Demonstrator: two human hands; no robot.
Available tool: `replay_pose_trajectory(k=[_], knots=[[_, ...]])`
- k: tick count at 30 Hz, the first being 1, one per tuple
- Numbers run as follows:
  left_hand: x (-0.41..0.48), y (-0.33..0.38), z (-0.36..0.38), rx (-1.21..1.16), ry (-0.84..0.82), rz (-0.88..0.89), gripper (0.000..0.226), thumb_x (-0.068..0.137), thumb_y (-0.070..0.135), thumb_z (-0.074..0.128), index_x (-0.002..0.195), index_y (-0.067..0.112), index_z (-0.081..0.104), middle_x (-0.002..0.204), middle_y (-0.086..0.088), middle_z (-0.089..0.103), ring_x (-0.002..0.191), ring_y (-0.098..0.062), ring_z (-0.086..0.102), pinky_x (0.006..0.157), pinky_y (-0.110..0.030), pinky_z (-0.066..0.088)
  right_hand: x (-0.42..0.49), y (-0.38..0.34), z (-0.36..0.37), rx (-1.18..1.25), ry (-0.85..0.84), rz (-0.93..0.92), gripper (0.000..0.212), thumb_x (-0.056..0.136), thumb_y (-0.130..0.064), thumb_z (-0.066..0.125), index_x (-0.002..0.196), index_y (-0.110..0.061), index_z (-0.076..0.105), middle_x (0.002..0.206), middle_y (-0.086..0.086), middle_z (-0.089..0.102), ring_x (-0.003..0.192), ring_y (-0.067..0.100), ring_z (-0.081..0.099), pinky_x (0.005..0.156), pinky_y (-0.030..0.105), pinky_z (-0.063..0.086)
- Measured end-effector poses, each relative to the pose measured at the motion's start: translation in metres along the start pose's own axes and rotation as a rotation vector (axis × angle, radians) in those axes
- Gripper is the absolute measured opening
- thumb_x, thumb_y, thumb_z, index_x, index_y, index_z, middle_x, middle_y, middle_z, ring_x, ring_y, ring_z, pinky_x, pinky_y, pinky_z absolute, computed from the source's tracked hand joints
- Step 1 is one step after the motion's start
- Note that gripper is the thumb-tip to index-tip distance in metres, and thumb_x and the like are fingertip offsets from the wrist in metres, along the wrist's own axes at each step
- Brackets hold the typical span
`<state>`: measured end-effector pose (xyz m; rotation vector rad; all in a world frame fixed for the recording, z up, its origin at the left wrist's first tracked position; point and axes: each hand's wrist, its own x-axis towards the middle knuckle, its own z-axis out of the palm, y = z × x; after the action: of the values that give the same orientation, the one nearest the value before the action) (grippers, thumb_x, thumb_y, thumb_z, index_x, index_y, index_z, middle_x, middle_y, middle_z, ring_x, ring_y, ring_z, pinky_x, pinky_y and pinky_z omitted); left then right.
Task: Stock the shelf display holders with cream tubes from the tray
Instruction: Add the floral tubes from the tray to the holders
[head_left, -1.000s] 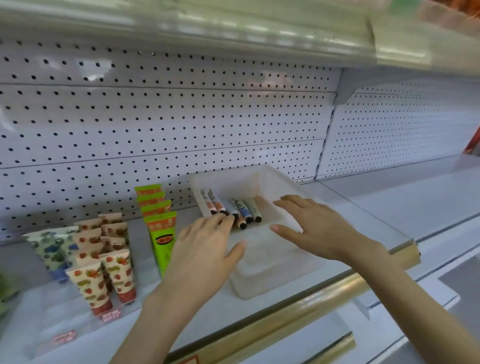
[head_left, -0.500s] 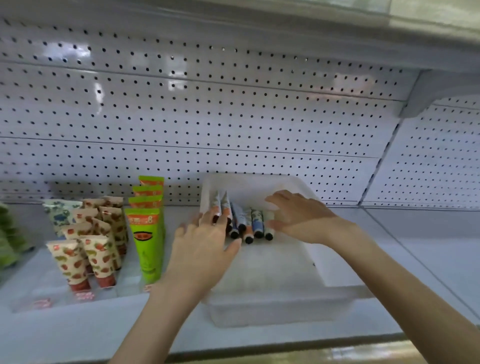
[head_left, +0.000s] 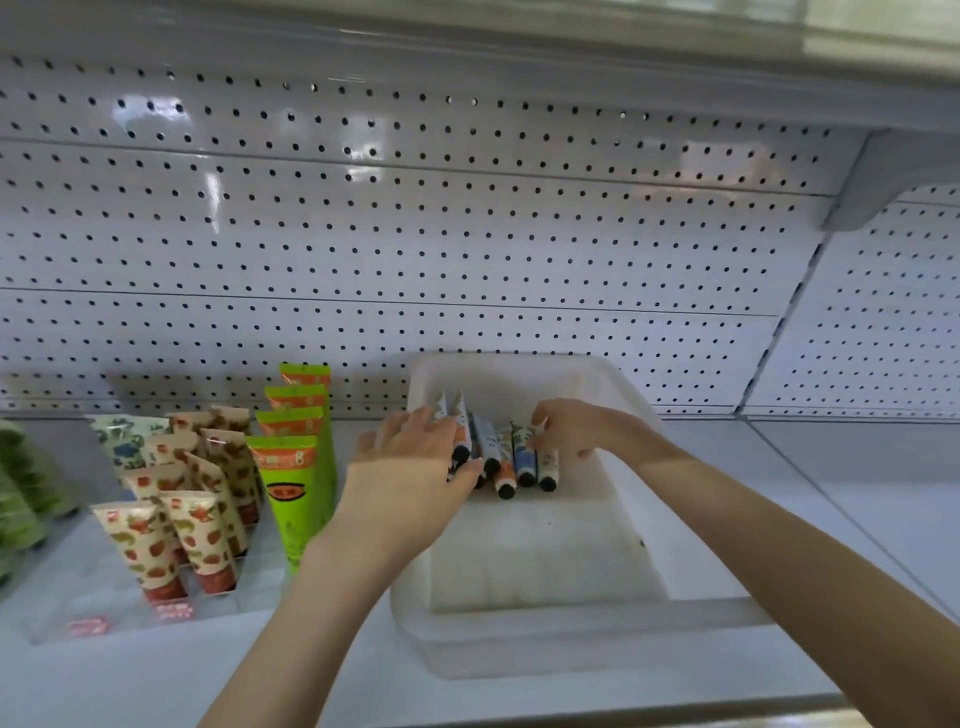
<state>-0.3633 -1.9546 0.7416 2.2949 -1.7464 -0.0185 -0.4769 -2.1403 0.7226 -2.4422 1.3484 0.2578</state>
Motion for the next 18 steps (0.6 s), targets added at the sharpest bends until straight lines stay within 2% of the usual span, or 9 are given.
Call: replay_pose_trajectory(k=[3,6,11,14,18], knots=[[0.002,-0.003,0.0,0.001,-0.002,0.015,0.043,0.096,0.047,0.032,0.133,0.025,0.039,0.145,0.005,0.032,0.135,-0.018,0.024,0.105,-0.033,0.024,0.008,0.004,0.009,-0.007,0.118,-0.011,0.047,0.094,-0.02,0.05,0.136,-0.003,0.039,0.138,0.014,0.045,0.123,0.029,0.046,0.094,0.034,0.042],[0.003,-0.005,0.001,0.001,-0.008,0.018,0.043,0.096,0.047,0.032,0.132,0.024,0.039,0.144,0.006,0.033,0.134,-0.018,0.025,0.103,-0.033,0.027,0.014,0.006,0.017,0.028,0.15,-0.026,0.049,0.094,-0.023,0.051,0.139,-0.01,0.036,0.14,0.01,0.044,0.125,0.028,0.043,0.101,0.038,0.039],[0.003,-0.004,0.002,-0.009,-0.016,0.027,0.044,0.096,0.047,0.032,0.134,0.025,0.037,0.143,0.007,0.033,0.132,-0.017,0.027,0.102,-0.033,0.028,0.014,0.006,0.022,0.049,0.055,-0.051,0.061,0.093,-0.032,0.054,0.145,-0.012,0.027,0.146,0.007,0.038,0.131,0.024,0.039,0.103,0.031,0.033],[0.003,-0.002,0.003,0.002,0.003,0.042,0.042,0.096,0.047,0.032,0.13,0.025,0.04,0.14,0.007,0.037,0.13,-0.016,0.03,0.1,-0.033,0.029,0.011,0.009,0.018,0.045,0.0,-0.072,0.072,0.091,-0.031,0.058,0.148,-0.014,0.018,0.152,0.005,0.028,0.137,0.023,0.032,0.107,0.032,0.029],[0.002,0.001,0.004,-0.003,0.014,0.059,0.044,0.096,0.048,0.032,0.133,0.024,0.04,0.141,0.008,0.036,0.13,-0.016,0.029,0.101,-0.031,0.028,0.01,0.013,0.015,0.013,-0.133,-0.066,0.089,0.083,-0.042,0.066,0.149,-0.018,0.011,0.153,0.001,0.026,0.138,0.023,0.03,0.109,0.034,0.029]])
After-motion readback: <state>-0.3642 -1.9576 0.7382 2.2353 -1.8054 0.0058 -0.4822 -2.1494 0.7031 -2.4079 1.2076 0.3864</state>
